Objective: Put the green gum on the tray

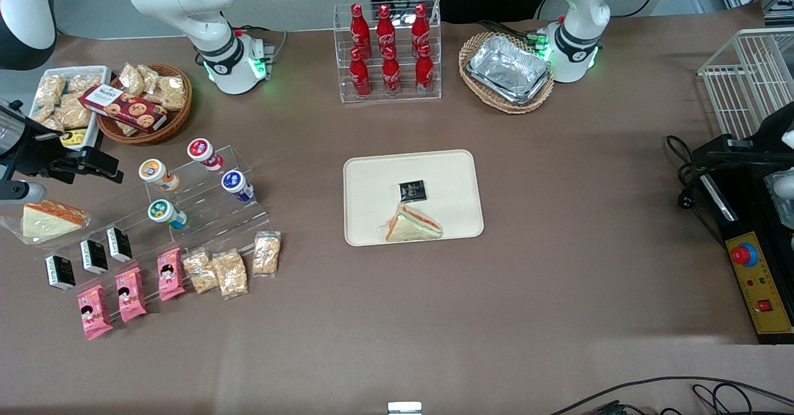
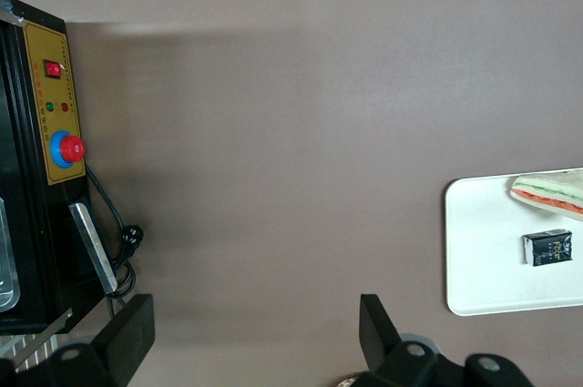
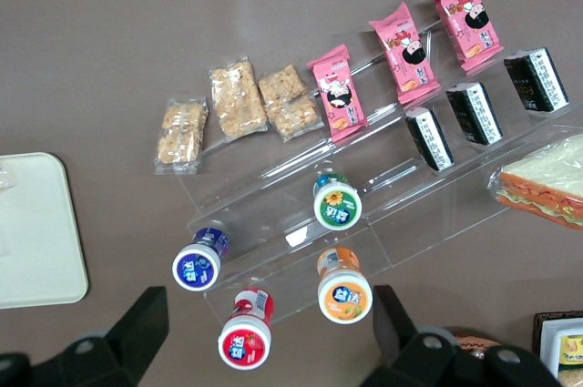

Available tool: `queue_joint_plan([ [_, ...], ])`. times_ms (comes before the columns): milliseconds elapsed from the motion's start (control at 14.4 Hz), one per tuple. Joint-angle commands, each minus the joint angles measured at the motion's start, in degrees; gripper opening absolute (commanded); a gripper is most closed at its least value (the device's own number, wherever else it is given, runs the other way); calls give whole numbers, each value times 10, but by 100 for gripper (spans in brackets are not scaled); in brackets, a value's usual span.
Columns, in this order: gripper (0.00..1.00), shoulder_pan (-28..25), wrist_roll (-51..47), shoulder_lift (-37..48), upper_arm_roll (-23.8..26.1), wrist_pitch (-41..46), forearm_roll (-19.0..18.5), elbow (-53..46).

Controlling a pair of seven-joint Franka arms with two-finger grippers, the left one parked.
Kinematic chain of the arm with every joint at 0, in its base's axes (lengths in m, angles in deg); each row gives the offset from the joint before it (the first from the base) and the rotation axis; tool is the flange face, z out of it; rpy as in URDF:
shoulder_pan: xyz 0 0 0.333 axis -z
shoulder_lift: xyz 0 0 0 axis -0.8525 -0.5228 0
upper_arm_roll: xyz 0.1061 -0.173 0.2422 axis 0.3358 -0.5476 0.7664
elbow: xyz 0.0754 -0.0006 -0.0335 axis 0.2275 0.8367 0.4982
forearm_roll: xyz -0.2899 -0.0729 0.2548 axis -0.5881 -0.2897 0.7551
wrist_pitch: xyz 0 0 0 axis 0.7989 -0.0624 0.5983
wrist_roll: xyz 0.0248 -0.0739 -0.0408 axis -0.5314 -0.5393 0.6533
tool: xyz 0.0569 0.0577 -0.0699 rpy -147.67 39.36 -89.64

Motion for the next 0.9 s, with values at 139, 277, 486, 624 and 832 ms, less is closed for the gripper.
queue_joint_plan([
  [139,100,2,4,0,-1,2,-8,-7],
  [277,100,6,9,-2,-2,3,-4,-7],
  [486,100,8,32,2,-3,8,-2,-1],
  [624,100,8,44,2,-3,11,-1,2],
  [832,100,7,47,11,-4,14,-1,23],
])
